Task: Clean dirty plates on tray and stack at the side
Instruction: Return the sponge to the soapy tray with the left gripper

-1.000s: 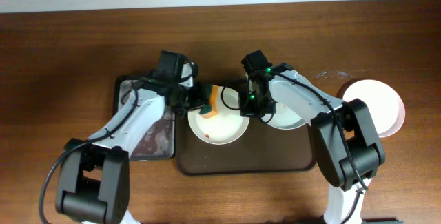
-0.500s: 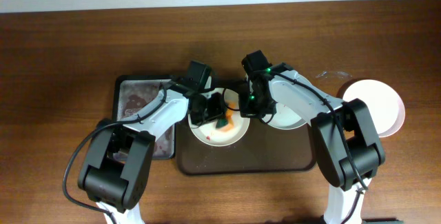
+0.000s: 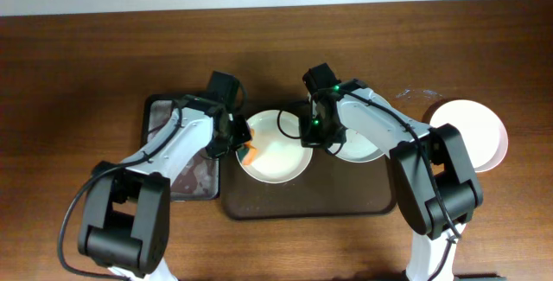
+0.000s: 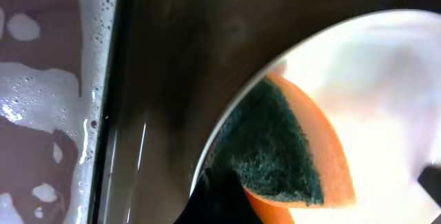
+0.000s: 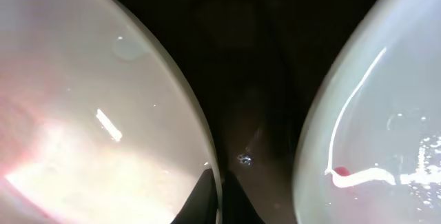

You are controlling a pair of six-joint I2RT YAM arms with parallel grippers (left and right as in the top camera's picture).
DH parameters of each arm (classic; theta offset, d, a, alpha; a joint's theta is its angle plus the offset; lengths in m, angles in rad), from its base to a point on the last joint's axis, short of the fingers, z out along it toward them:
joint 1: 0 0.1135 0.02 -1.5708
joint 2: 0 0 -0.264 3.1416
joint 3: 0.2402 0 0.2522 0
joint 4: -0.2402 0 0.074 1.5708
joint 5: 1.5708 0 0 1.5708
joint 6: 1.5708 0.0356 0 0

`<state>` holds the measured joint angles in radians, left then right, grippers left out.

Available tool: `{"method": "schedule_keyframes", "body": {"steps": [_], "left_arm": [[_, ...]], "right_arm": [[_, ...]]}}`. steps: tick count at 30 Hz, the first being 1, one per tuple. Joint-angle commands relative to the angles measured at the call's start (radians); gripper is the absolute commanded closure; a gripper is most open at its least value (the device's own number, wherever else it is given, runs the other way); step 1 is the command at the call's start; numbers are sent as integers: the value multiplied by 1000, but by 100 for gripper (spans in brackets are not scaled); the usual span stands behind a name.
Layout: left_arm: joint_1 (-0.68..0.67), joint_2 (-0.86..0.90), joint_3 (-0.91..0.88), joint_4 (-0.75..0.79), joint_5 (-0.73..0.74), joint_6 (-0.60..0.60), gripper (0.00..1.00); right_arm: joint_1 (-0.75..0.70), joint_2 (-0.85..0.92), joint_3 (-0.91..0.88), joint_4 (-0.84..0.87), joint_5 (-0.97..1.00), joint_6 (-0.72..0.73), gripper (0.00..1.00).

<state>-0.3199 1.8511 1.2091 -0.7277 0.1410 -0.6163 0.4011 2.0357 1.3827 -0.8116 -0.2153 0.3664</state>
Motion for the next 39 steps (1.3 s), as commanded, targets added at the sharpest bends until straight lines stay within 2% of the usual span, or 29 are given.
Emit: {"method": "schedule_keyframes", "body": {"steps": [1, 4, 7, 13, 16, 19, 22, 28, 32, 37, 39], "left_arm": [[4, -92, 50, -16, 20, 99, 100], [5, -192, 52, -37, -26, 179, 100], [11, -254, 52, -101, -211, 185, 100], [121, -257, 50, -194, -307, 185, 100], [140, -257, 40, -194, -286, 185, 100], [131, -257, 35, -169, -138, 229, 100], [88, -256, 35, -126, -68, 229, 100], [-44, -189, 35, -84, -61, 229, 100], [-99, -68, 35, -74, -50, 203, 100], [-126, 34, 35, -63, -53, 203, 100], [-124, 49, 35, -54, -122, 202, 100]], "right_arm": [[5, 15, -10, -4, 25, 5, 96], [5, 15, -10, -3, 25, -25, 96], [5, -2, -9, -1, 26, -100, 96], [6, -174, -9, -11, 175, -150, 96], [6, -218, -9, -27, 208, -173, 96], [19, -202, -10, -51, 188, -175, 96], [45, -180, -10, -52, 143, -170, 96], [71, -95, -22, -49, 137, -125, 96], [70, -80, -23, -28, 137, -122, 96], [70, -80, -23, -26, 137, -122, 96], [70, -80, -23, -26, 137, -122, 96]]}}
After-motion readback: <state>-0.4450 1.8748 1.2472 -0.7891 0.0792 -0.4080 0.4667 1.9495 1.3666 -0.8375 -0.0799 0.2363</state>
